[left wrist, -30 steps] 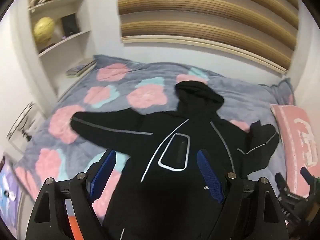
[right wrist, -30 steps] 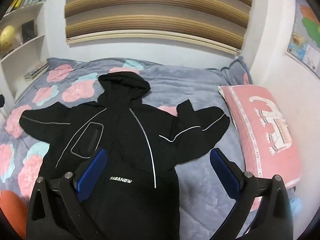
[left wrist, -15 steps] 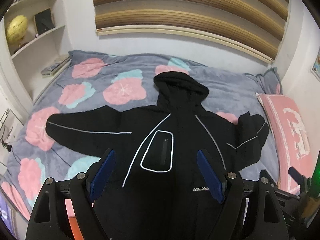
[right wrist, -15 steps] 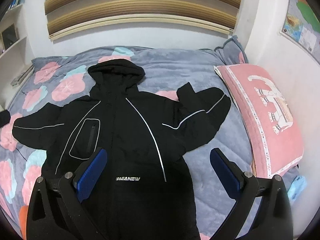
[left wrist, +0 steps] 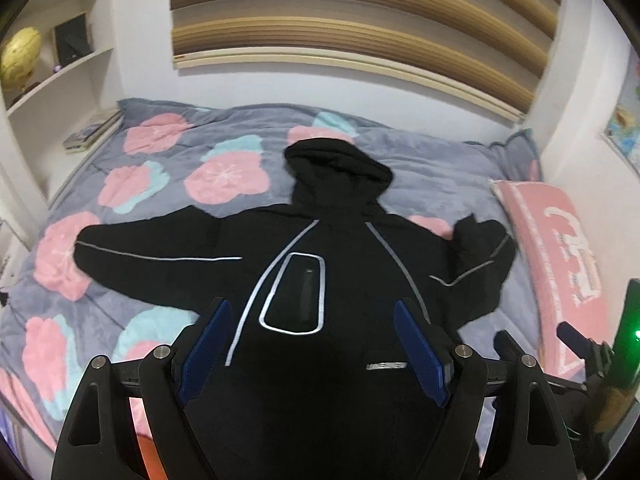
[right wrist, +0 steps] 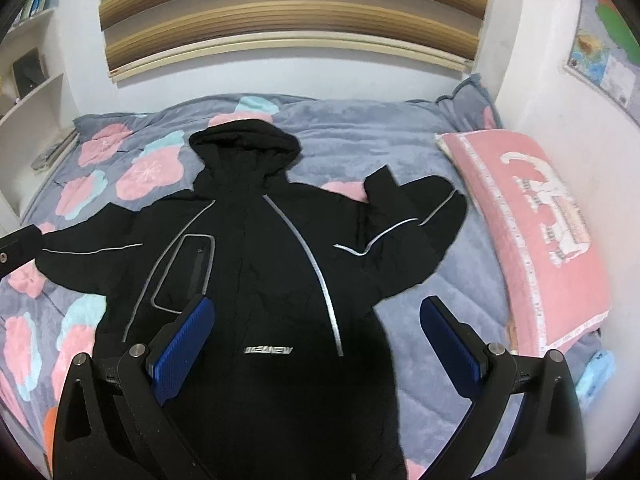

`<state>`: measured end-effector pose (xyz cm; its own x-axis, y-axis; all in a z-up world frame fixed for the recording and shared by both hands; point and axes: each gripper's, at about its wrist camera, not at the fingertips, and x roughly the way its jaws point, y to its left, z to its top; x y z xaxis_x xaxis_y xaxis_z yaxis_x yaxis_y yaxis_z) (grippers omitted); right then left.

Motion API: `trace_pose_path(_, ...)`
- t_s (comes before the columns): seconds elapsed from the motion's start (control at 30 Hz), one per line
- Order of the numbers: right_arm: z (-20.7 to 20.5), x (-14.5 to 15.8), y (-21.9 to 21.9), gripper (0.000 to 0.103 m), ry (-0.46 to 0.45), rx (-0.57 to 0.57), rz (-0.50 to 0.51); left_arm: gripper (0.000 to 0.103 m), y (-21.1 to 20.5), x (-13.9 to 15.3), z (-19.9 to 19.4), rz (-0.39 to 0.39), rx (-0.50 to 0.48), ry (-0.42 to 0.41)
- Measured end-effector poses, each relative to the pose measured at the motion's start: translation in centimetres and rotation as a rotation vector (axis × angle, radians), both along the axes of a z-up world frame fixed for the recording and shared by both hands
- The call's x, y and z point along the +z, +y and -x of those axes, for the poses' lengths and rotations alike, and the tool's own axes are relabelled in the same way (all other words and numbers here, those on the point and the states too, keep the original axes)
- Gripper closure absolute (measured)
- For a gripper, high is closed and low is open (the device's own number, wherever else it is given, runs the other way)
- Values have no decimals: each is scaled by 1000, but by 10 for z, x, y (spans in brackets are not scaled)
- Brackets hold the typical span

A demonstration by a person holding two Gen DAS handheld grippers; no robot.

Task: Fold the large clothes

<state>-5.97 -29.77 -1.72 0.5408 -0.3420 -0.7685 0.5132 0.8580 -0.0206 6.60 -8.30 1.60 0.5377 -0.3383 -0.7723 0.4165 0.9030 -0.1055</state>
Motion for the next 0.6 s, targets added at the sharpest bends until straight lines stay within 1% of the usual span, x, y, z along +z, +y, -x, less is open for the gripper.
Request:
trace_pose_path(0.07,1,-1,-2,0,49,-39,54,19,-4,0,4,4,-8,3)
trace_pose_path(0.1,3,-1,-5,0,61,-50,60,19,-7,-1,6,7,-18,8)
trace_pose_path(0.27,14,0,-21,0,48,-89,4,19,-17,1,17,4,-56,-6)
trace_pose_path(0.33,15,-3,-26,0,86,-118,24,19,-21,2,19,1,-68,-6)
trace_pose_path(0.4,15,-8,-30,0,109,-125,17,19,-25,2,21,4,-75,-4)
trace_pose_path(0.6,18,-20,-48,0,118,-143,-43,19,-37,-10,18,-12,-94,42)
